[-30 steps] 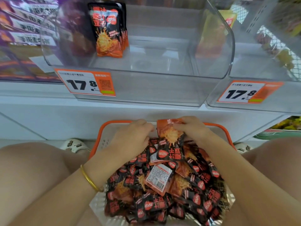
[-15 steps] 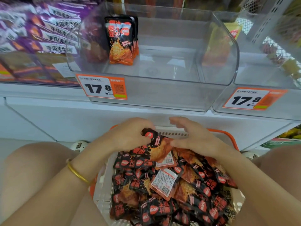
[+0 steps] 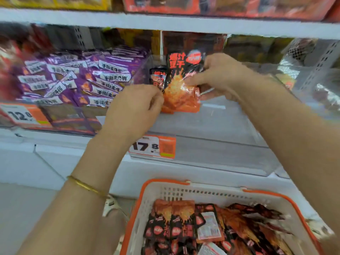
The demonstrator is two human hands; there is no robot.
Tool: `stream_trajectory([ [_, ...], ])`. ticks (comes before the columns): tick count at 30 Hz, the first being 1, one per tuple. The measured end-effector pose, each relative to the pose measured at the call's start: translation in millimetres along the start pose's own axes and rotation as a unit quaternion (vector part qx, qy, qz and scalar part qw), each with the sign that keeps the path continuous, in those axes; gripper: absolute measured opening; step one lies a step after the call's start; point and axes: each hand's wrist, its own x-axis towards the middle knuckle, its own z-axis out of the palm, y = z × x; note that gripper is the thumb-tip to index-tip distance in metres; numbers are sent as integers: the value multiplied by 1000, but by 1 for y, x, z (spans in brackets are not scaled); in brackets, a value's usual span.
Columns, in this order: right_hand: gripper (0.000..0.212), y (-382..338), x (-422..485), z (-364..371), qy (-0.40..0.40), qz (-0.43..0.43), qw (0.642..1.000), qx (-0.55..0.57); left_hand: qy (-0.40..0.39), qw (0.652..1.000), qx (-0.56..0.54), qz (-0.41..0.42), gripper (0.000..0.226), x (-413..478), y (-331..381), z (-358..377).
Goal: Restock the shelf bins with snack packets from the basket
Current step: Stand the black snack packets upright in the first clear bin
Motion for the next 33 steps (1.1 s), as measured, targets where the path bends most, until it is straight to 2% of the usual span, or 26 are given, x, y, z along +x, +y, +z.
stream_trajectory([
  [3, 38, 25, 54, 43, 8, 7, 992, -126, -49, 997, 61, 29, 56, 5, -4, 14],
  [6, 24, 52, 86, 73, 27, 5, 977, -211, -63, 994, 83, 34, 64, 6, -8, 23],
  [8, 29, 59, 99, 77, 76, 2, 972, -223, -50, 995, 73, 35, 61, 5, -9, 25],
  [10, 41, 62, 109, 79, 115, 14, 971, -211, -44, 996, 68, 31, 59, 3, -8, 24],
  [14, 41, 66, 119, 87, 166, 16, 968, -187, -40, 997, 67, 26, 56, 1, -6, 24],
  [20, 56, 67, 119, 86, 130, 79, 983, -103, 3, 999, 32, 35, 48, -1, -9, 27],
  [26, 51, 58, 104, 85, 86, 118, 988, -50, 90, 994, -10, 52, 36, -7, -9, 26],
  [28, 32, 44, 85, 74, 71, 103, 989, -82, 134, 988, -16, 75, 32, -12, -3, 21],
  [30, 37, 30, 58, 59, 79, 53, 992, -80, 170, 981, -10, 97, 31, -23, 8, 15],
  [33, 40, 15, -15, 36, 82, -20, 996, -21, 176, 977, -20, 122, 29, -56, 29, 18],
])
